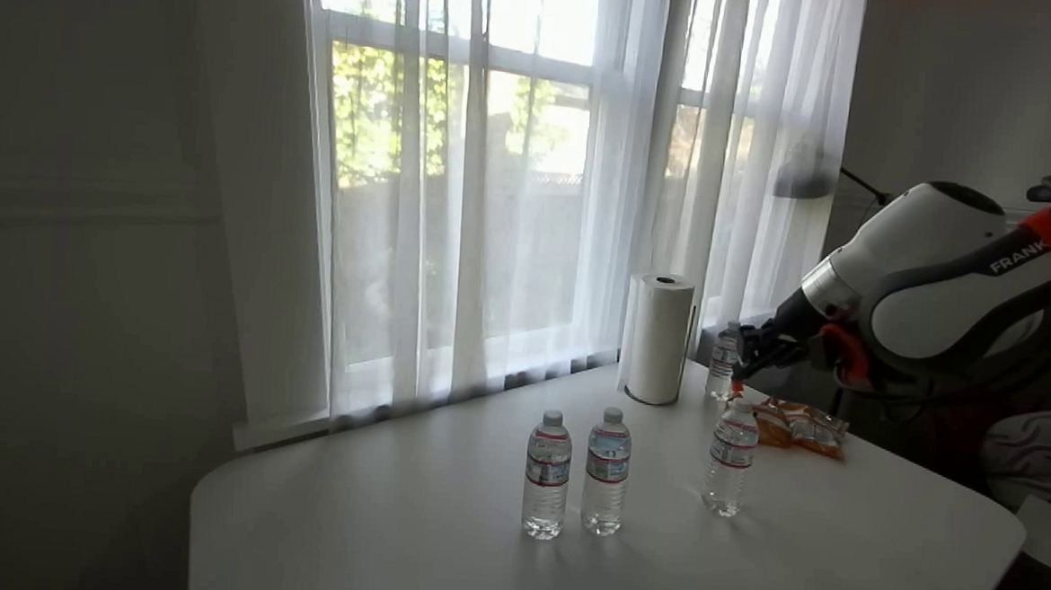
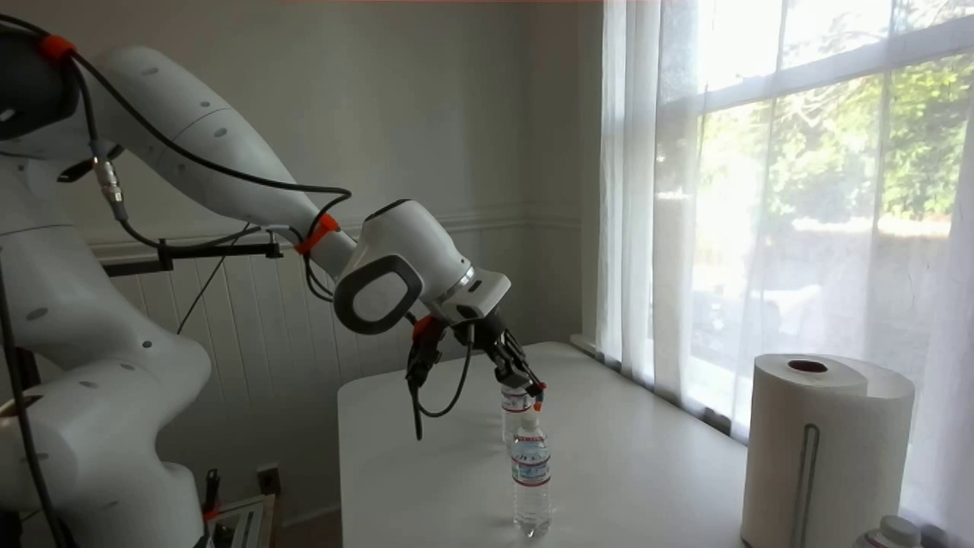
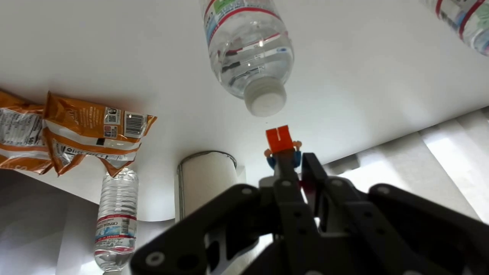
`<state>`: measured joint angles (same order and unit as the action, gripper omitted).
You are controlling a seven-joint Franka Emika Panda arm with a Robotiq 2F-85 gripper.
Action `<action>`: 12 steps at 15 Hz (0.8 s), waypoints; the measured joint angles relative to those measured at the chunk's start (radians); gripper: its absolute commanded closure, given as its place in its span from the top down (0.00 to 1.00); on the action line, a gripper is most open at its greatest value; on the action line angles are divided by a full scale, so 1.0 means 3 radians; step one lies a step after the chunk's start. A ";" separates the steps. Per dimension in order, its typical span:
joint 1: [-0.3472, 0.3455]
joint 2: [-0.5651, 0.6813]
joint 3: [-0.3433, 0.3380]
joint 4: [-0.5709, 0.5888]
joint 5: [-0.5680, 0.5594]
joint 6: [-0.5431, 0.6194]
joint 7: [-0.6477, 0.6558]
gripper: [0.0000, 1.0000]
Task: Put the orange toy man upright on the far right water bottle
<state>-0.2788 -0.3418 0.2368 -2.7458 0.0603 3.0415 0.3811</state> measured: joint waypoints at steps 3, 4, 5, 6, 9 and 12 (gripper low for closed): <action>0.0009 0.0000 0.0006 0.0000 0.0000 0.0000 -0.0012 0.03; 0.0017 0.0001 0.0005 0.0000 0.0000 0.0000 -0.0032 0.03; 0.0027 0.0005 0.0001 0.0000 0.0000 0.0000 -0.0063 0.03; 0.0044 0.0013 -0.0010 0.0000 0.0000 0.0000 -0.0104 0.03; 0.0221 0.0066 -0.0179 0.0000 0.0000 0.0014 -0.0257 0.03; 0.0448 0.0122 -0.0423 0.0001 0.0005 0.0115 -0.0440 0.03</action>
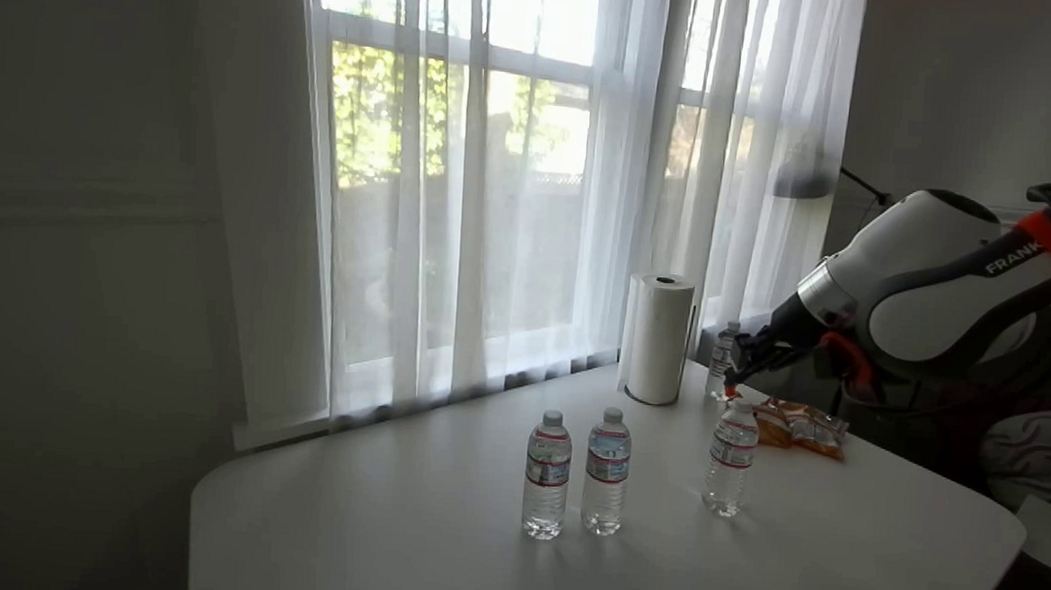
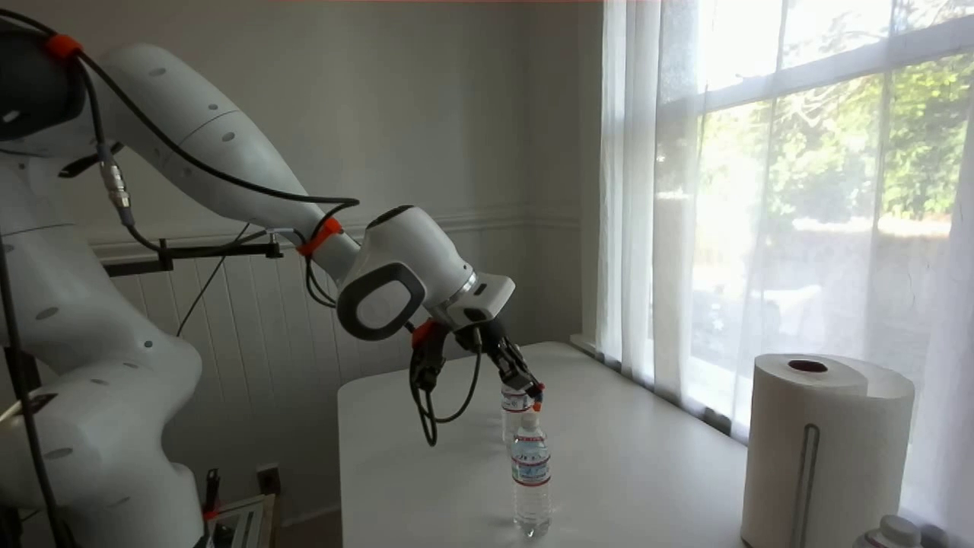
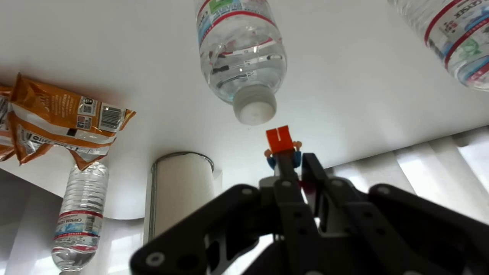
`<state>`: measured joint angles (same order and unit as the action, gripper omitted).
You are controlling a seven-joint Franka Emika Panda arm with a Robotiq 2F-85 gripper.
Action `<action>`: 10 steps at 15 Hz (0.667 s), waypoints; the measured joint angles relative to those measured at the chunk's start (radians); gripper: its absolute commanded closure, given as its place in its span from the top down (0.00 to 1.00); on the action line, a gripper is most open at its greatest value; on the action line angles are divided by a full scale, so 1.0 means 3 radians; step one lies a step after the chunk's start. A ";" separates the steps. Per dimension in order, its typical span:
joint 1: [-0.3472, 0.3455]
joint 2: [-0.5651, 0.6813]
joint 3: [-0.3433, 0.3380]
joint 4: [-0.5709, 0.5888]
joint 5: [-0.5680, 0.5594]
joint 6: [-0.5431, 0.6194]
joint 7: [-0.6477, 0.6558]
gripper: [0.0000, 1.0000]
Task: Put the orange toy man upright on the far right water bottle
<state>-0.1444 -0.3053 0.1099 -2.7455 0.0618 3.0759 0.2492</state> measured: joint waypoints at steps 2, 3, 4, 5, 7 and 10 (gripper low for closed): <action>0.0179 0.0024 -0.0175 0.0000 0.0047 0.0089 -0.0143 0.03; 0.0282 0.0033 -0.0273 0.0000 0.0085 0.0120 -0.0232 0.03; 0.0403 0.0036 -0.0385 0.0000 0.0127 0.0131 -0.0335 0.03; 0.0535 0.0036 -0.0510 0.0001 0.0174 0.0131 -0.0446 0.03; 0.0784 0.0033 -0.0768 0.0003 0.0260 0.0131 -0.0679 0.03; 0.1098 0.0006 -0.1150 0.0012 0.0359 0.0131 -0.1052 0.03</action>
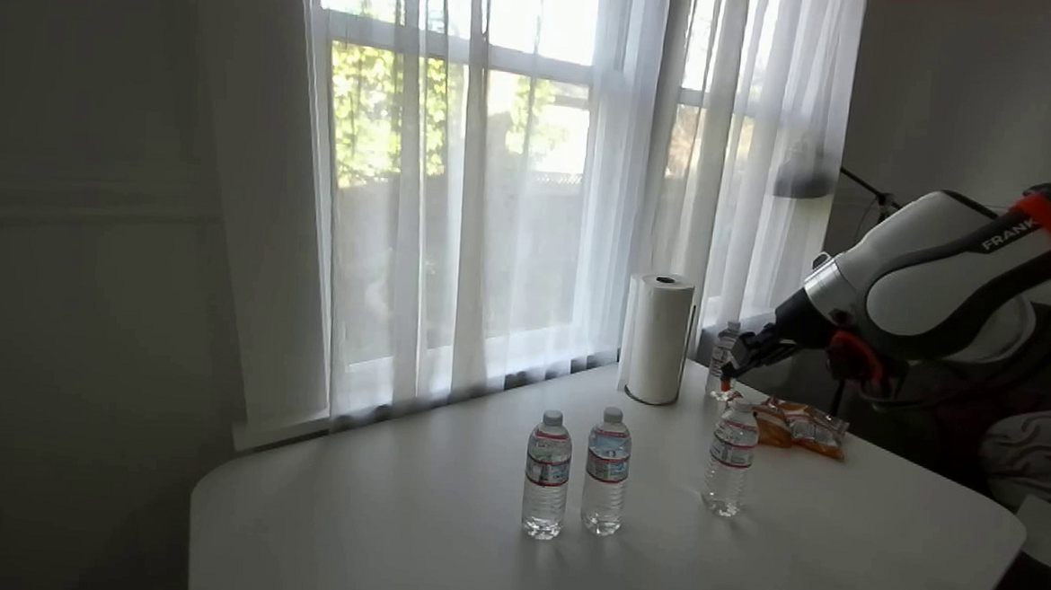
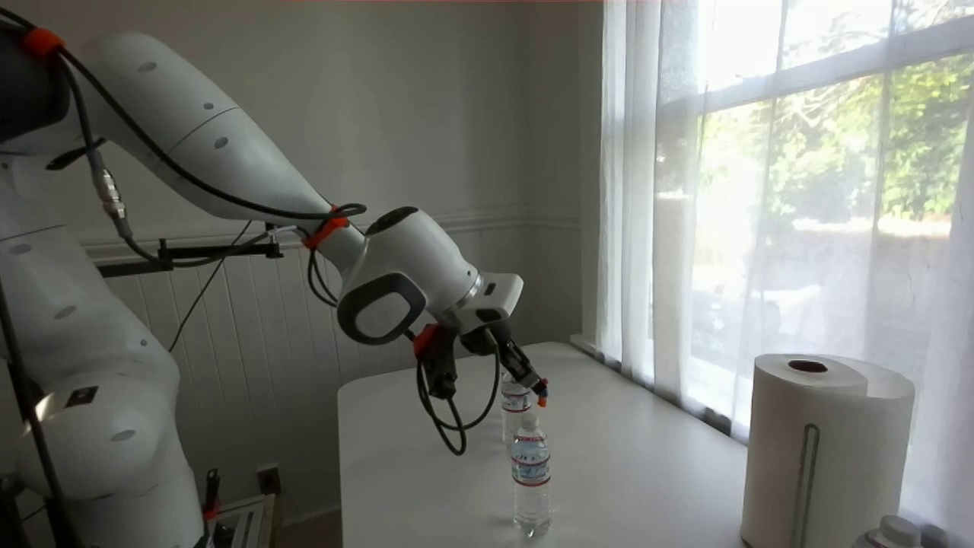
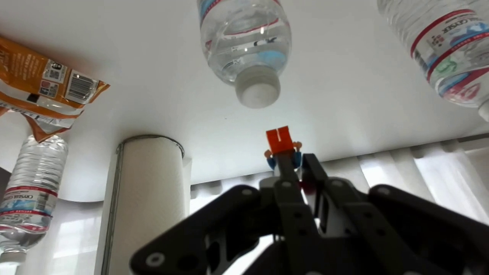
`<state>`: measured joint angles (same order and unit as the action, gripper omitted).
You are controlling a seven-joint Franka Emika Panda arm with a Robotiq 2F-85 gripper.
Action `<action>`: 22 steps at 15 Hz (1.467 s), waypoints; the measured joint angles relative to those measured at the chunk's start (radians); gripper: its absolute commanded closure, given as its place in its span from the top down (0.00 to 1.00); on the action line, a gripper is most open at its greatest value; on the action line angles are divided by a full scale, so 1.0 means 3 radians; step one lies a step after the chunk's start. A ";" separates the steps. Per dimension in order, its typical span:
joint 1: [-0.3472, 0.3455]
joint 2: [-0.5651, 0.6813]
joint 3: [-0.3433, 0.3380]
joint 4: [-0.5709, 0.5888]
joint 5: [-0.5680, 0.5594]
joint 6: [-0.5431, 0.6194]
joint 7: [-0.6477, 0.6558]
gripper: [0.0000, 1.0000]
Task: Put the orange toy man upright on the far right water bottle
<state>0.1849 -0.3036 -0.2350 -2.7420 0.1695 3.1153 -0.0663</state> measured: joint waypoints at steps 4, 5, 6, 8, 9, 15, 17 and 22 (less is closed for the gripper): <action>0.0384 -0.0121 -0.0504 0.0002 0.0092 -0.0022 -0.0518 0.03; 0.0485 -0.0165 -0.0635 0.0002 0.0112 -0.0053 -0.0645 0.03; 0.0585 -0.0214 -0.0768 0.0002 0.0133 -0.0100 -0.0774 0.03; 0.0768 -0.0322 -0.1031 0.0002 0.0174 -0.0245 -0.1044 0.03; 0.0844 -0.0375 -0.1150 0.0002 0.0194 -0.0330 -0.1173 0.03; 0.1089 -0.0676 -0.1699 0.0001 0.0222 -0.0815 -0.1887 0.03; 0.1154 -0.0772 -0.1841 0.0001 0.0226 -0.0937 -0.2095 0.03; 0.1285 -0.0982 -0.2110 0.0000 0.0284 -0.1219 -0.2589 0.03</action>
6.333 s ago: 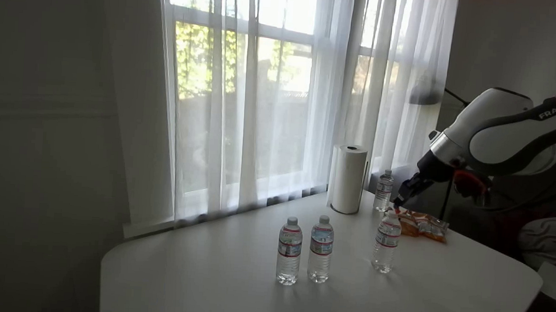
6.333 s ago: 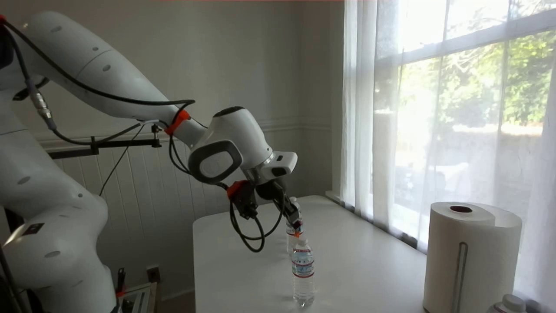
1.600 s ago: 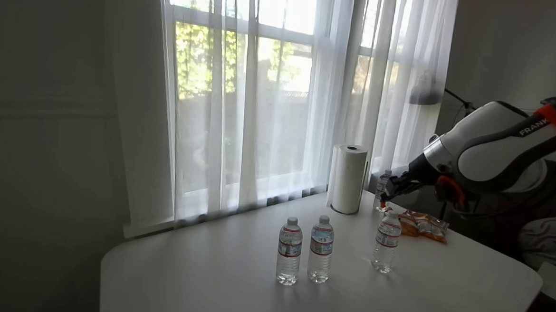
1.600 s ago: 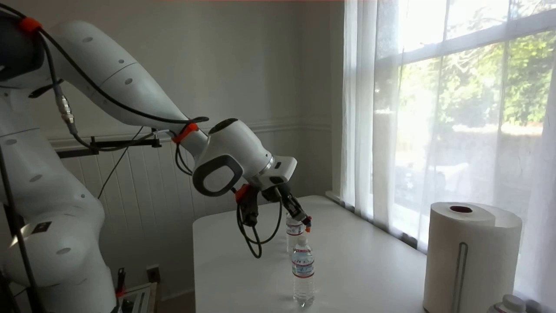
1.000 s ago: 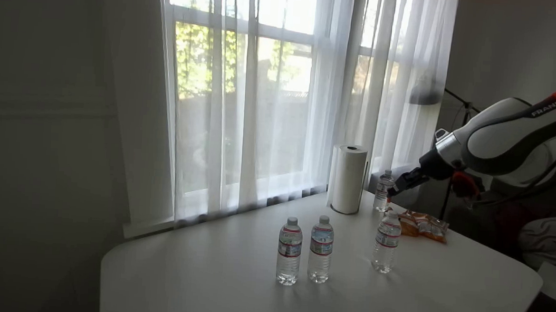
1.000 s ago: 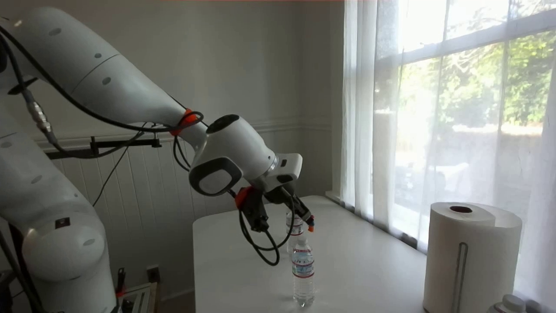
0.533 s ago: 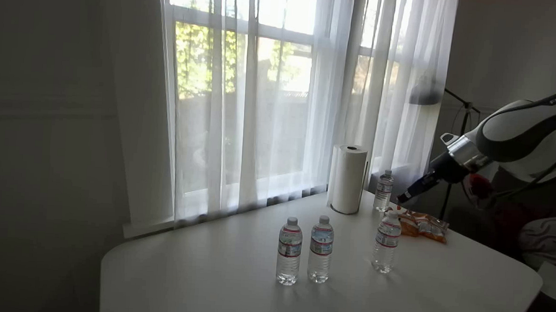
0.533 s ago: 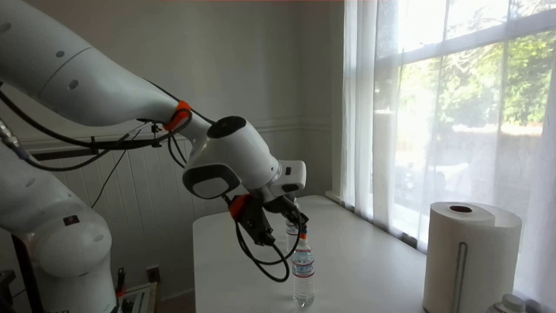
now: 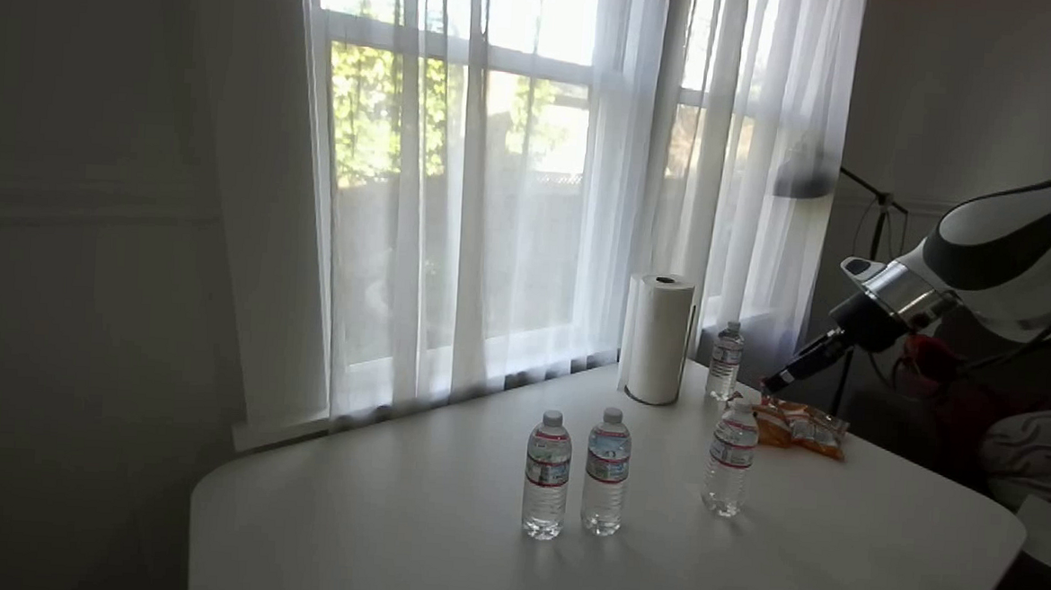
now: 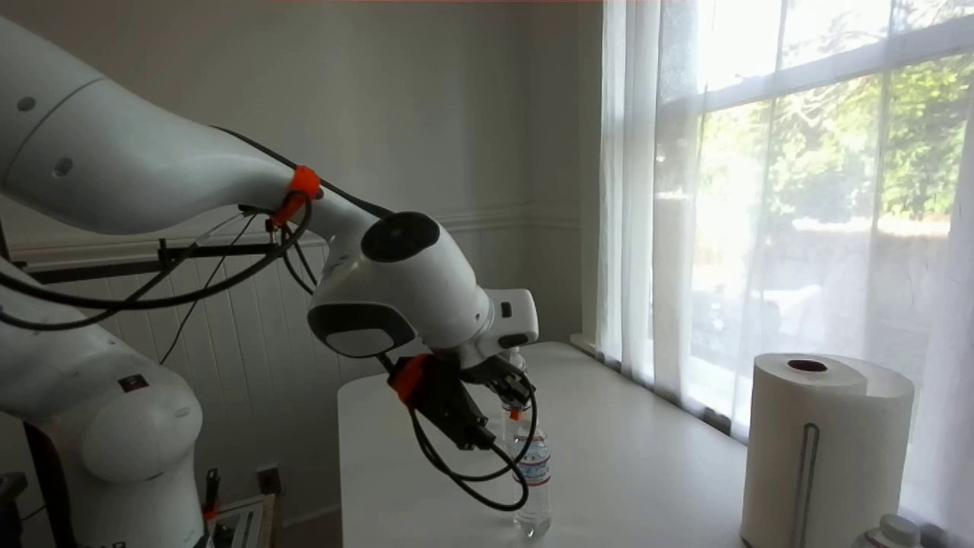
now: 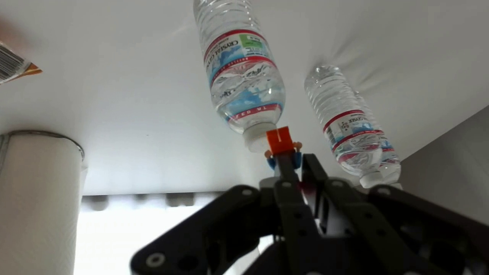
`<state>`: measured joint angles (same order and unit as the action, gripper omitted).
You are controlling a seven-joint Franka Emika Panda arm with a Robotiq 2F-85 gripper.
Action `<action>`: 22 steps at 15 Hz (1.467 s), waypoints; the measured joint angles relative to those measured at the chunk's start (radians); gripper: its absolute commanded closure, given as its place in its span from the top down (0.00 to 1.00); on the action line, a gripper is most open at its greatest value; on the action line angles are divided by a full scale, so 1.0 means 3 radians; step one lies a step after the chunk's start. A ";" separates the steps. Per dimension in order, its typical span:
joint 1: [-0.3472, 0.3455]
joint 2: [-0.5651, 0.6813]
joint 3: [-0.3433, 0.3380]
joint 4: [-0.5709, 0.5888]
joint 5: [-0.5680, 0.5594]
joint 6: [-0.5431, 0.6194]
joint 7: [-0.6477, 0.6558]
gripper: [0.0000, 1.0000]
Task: Put the orange toy man upright on the far right water bottle
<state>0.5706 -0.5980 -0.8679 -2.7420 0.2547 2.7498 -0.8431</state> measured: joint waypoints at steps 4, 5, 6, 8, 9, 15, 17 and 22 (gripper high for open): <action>0.0016 -0.0035 -0.0078 -0.0004 0.0029 -0.0062 -0.0155 0.11; 0.0018 -0.0035 -0.0078 -0.0004 0.0030 -0.0063 -0.0157 0.03; 0.0019 -0.0035 -0.0078 -0.0004 0.0031 -0.0063 -0.0158 0.03; 0.0022 -0.0034 -0.0078 -0.0004 0.0031 -0.0063 -0.0186 0.03; 0.0028 -0.0034 -0.0081 -0.0004 0.0031 -0.0063 -0.0239 0.03; 0.0175 -0.0053 -0.0214 0.0021 0.0106 -0.0061 -0.0646 0.03; 0.0246 -0.0075 -0.0282 0.0044 0.0159 -0.0061 -0.0751 0.03; 0.0370 -0.0119 -0.0444 0.0117 0.0213 -0.0061 -0.0875 0.03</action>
<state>0.6816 -0.6337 -1.0012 -2.7070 0.3186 2.7316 -1.1056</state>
